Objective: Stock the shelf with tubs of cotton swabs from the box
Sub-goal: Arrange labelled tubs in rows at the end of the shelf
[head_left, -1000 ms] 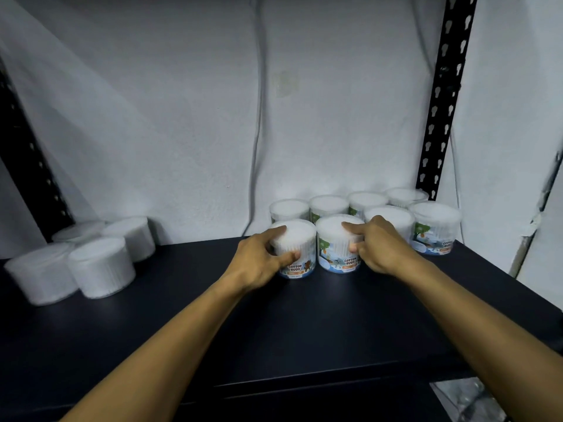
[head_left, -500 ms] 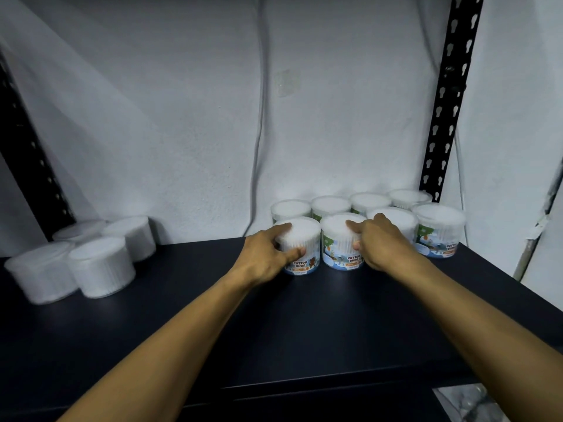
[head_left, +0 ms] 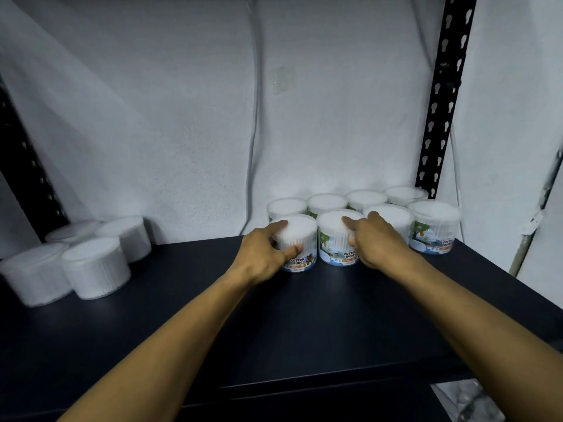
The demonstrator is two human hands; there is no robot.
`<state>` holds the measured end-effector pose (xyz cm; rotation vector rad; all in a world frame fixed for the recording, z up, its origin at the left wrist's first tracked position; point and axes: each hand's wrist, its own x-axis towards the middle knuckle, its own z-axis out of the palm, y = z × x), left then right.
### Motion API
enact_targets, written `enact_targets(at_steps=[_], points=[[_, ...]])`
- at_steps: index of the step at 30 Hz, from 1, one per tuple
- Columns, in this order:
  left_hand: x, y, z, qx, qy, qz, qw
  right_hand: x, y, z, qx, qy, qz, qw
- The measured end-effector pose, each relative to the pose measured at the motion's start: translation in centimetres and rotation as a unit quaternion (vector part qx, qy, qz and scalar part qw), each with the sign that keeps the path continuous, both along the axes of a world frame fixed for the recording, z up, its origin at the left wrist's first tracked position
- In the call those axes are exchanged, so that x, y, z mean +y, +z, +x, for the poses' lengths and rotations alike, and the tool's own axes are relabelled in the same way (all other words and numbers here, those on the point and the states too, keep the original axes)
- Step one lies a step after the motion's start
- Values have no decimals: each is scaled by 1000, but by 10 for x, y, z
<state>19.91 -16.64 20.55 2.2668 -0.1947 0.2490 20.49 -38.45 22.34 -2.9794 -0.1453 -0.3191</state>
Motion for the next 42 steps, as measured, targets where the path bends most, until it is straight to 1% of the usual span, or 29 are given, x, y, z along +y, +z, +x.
enact_targets(at_steps=[5, 8, 10, 13, 16, 18, 21, 23, 26, 29, 31, 34, 39, 42], points=[[0, -3, 1, -8, 2, 1, 1000, -3, -2, -1, -5, 0, -13, 1000], [0, -3, 0, -31, 6, 42, 999, -4, -2, -7, -24, 4, -52, 998], [2, -4, -2, -57, 16, 69, 996, -4, -3, -11, -58, 6, -86, 995], [15, -1, -9, -91, 46, 104, 989, 0, -2, -23, -126, 7, -157, 980], [47, 5, -25, -129, 81, 129, 980, 8, -1, -35, -161, 10, -214, 964], [78, 8, -38, -154, 103, 151, 971, 22, 0, -41, -176, 25, -223, 959], [133, 16, -57, -191, 143, 183, 954, 65, 3, -44, -223, 101, -164, 955], [171, 23, -69, -203, 189, 202, 939, 106, 6, -46, -225, 171, -109, 953], [229, 29, -86, -175, 266, 220, 922, 175, 4, -44, -201, 256, 18, 945], [282, 26, -96, -112, 308, 233, 916, 243, 1, -39, -160, 295, 86, 938], [310, 21, -100, -74, 315, 235, 917, 286, -2, -37, -117, 322, 99, 934], [343, 13, -96, -50, 298, 254, 919, 337, -8, -36, -63, 356, 96, 927], [370, 2, -83, -7, 254, 281, 925, 390, -18, -26, -45, 383, 69, 920], [375, -3, -80, -16, 232, 291, 928, 404, -27, -22, -43, 380, 49, 923]])
